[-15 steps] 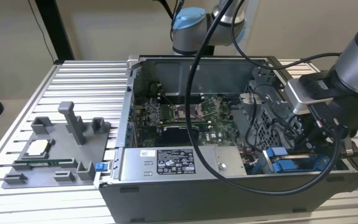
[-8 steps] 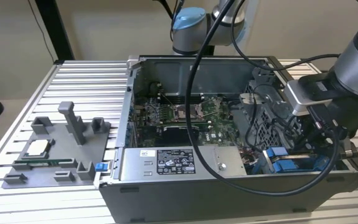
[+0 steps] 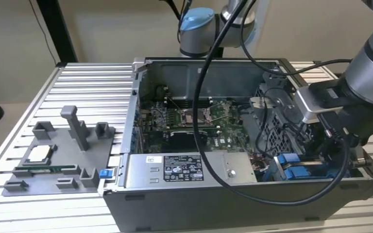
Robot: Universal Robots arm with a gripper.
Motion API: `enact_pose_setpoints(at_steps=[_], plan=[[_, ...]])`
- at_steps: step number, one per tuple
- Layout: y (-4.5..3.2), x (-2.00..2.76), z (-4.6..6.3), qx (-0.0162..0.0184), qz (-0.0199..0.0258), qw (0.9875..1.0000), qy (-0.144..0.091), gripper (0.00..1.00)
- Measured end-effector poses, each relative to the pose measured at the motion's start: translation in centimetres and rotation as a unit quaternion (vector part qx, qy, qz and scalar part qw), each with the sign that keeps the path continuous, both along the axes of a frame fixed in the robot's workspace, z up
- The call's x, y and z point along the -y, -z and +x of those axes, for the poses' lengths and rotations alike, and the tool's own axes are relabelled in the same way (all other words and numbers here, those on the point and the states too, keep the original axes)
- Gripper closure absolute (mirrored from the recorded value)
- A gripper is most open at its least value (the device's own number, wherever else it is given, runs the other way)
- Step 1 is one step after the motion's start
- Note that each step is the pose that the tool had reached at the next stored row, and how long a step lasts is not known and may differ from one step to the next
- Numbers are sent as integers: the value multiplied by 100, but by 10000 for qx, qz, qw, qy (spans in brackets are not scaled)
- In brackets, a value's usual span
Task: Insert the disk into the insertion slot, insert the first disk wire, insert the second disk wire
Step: 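Insert the second disk wire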
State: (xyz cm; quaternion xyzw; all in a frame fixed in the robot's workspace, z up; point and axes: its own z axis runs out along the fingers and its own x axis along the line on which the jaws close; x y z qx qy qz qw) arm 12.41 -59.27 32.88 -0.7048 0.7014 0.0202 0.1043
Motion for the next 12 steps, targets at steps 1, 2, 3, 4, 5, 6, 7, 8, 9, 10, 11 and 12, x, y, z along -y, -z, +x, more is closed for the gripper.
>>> enact_pose_setpoints(at_steps=[1,2,3,4,5,6,7,8,9,10,11,12], plan=[[-5,0,0,0,-2,10000,0,0],[-16,0,0,-1,-2,10000,0,0],[-33,1,0,0,-1,10000,0,0],[-64,1,0,-1,-4,10000,0,0],[-99,0,0,0,-5,10000,0,0],[-141,0,0,0,-3,10000,0,0],[-187,1,0,0,-5,10000,0,0],[-233,0,0,-1,-6,10000,0,0],[-281,1,0,0,-5,10000,0,0],[-325,0,0,-1,-5,10000,0,0],[-371,1,0,-1,-7,10000,0,0],[-414,1,0,0,-5,10000,0,0]])
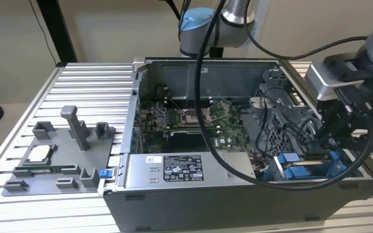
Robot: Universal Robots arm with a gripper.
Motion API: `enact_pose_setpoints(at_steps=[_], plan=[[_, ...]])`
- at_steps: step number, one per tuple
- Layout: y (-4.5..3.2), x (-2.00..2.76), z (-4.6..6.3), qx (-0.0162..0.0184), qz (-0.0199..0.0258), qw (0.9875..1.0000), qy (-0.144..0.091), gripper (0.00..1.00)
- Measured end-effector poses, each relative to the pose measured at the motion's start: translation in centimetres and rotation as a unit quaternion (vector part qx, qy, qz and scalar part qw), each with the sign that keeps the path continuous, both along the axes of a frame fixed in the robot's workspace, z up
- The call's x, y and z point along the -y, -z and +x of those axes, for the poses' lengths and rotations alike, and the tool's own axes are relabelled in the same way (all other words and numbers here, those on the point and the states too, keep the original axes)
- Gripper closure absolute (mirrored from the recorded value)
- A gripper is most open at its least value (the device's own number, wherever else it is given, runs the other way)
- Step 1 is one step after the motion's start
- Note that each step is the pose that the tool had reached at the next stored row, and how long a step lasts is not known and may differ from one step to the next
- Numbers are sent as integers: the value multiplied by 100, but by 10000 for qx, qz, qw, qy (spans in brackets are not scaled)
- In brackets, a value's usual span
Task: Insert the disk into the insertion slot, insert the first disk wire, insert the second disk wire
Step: 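Insert the second disk wire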
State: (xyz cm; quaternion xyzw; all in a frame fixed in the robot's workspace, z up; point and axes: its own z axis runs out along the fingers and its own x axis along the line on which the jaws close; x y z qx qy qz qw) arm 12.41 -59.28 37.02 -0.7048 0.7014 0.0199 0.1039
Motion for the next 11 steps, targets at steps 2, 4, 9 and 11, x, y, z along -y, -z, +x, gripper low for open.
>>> enact_pose_setpoints(at_steps=[2,4,9,11], plan=[[-94,0,0,0,-1,10000,0,0],[-156,0,0,0,-2,10000,0,0],[-157,0,0,0,-1,10000,0,0],[-158,0,0,0,-1,10000,0,0]])
